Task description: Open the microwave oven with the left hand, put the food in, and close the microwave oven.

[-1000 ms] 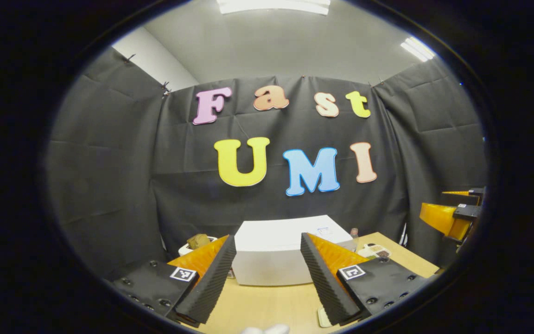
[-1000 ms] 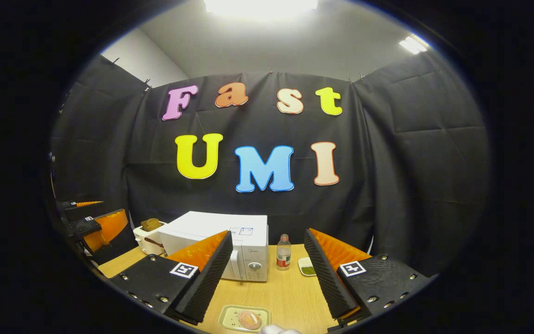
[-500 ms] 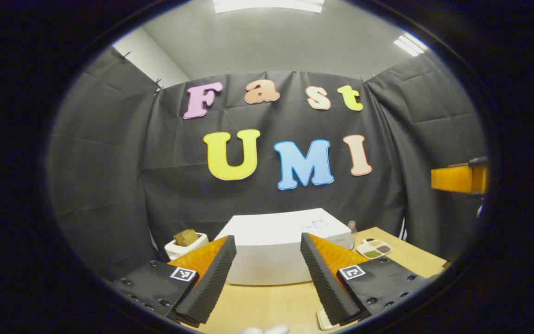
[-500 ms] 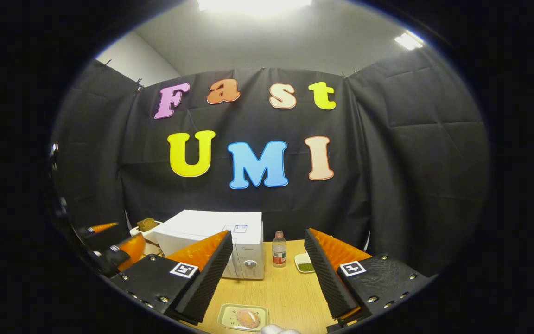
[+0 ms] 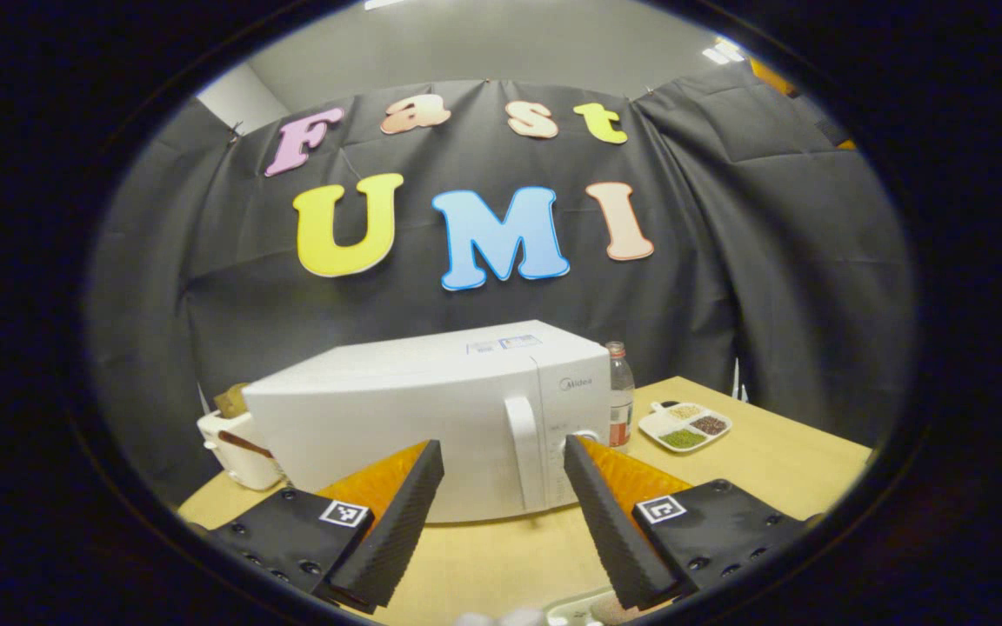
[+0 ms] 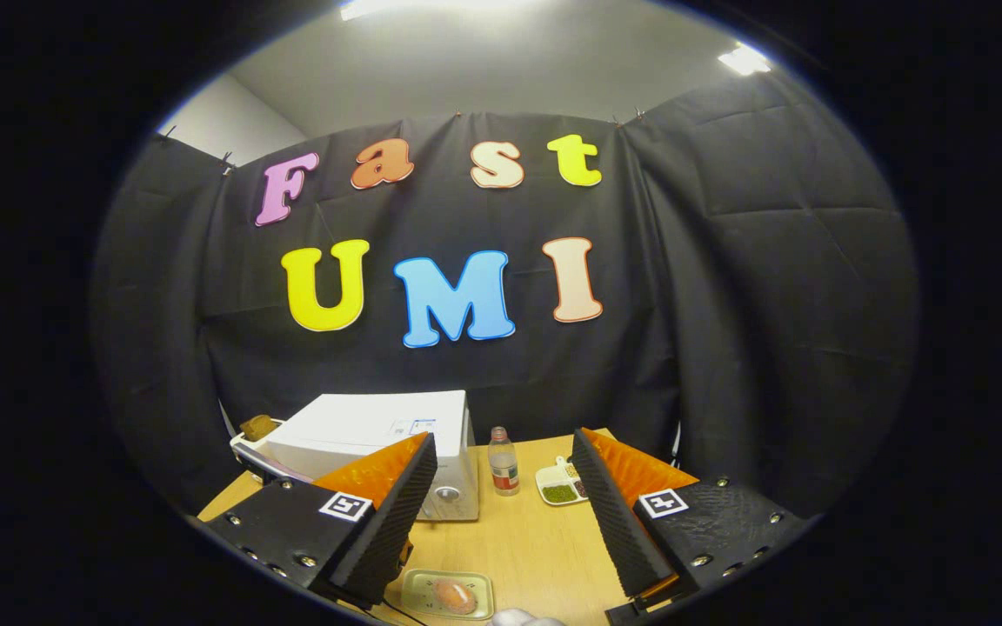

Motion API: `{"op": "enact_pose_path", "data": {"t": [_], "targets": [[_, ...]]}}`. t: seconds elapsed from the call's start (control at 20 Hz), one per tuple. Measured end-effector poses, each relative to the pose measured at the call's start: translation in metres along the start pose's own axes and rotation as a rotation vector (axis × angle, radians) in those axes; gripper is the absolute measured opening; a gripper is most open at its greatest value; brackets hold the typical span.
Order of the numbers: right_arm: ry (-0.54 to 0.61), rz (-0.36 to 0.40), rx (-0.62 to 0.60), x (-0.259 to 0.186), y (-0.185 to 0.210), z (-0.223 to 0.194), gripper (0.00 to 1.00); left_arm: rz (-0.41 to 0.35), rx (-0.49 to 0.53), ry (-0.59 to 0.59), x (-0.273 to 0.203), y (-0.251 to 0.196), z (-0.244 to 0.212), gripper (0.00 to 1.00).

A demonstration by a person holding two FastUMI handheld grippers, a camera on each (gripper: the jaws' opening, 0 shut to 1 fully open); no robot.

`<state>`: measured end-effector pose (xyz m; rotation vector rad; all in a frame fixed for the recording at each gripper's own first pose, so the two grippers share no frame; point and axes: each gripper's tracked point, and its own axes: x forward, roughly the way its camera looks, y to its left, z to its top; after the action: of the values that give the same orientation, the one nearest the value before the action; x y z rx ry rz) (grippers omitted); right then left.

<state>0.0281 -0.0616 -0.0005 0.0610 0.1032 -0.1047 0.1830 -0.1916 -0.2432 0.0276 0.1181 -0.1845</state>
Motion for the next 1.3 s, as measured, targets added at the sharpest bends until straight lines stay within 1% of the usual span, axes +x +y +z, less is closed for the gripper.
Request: {"op": "enact_pose_path", "data": {"t": [0.1,0.2,0.3,0.4,0.55,0.65,0.7,0.75,0.8,0.85,0.95,1.0,1.3], "targets": [[0.017,-0.017,-0.020,0.011,-0.009,-0.004,0.96,0.007,-0.035,0.015,0.030,-0.007,-0.015,0.97],[0.047,-0.014,-0.043,0.020,-0.012,-0.011,0.96,0.025,-0.039,0.008,0.057,-0.008,-0.021,0.96],[0.047,-0.020,-0.075,0.025,-0.016,-0.011,0.95,0.028,-0.040,0.015,0.076,-0.010,-0.029,0.96],[0.054,-0.020,-0.094,0.031,-0.017,-0.016,0.96,0.038,-0.033,0.019,0.087,-0.009,-0.034,0.96],[0.073,-0.011,-0.099,0.037,-0.015,-0.025,0.96,0.047,-0.073,-0.006,0.090,-0.006,-0.030,0.96],[0.078,-0.006,-0.093,0.040,-0.013,-0.028,0.96,0.024,-0.096,0.010,0.094,-0.010,-0.037,0.87],[0.079,-0.008,-0.095,0.042,-0.013,-0.029,0.96,0.020,-0.102,0.015,0.096,-0.011,-0.038,0.70],[0.086,-0.009,-0.099,0.043,-0.013,-0.033,0.96,0.033,-0.098,0.027,0.097,-0.007,-0.041,0.53],[0.094,-0.008,-0.101,0.044,-0.013,-0.035,0.96,0.031,-0.113,0.016,0.099,-0.008,-0.040,0.36],[0.098,-0.008,-0.103,0.043,-0.013,-0.038,0.96,0.028,-0.121,0.025,0.098,-0.009,-0.042,0.36],[0.098,-0.005,-0.098,0.043,-0.011,-0.038,0.96,0.027,-0.118,0.025,0.096,-0.008,-0.040,0.32],[0.097,-0.002,-0.097,0.042,-0.008,-0.038,0.96,0.027,-0.113,0.030,0.095,-0.006,-0.042,0.34],[0.087,-0.001,-0.113,0.032,-0.006,-0.035,0.96,0.014,-0.112,0.048,0.094,-0.007,-0.043,0.29]]}}
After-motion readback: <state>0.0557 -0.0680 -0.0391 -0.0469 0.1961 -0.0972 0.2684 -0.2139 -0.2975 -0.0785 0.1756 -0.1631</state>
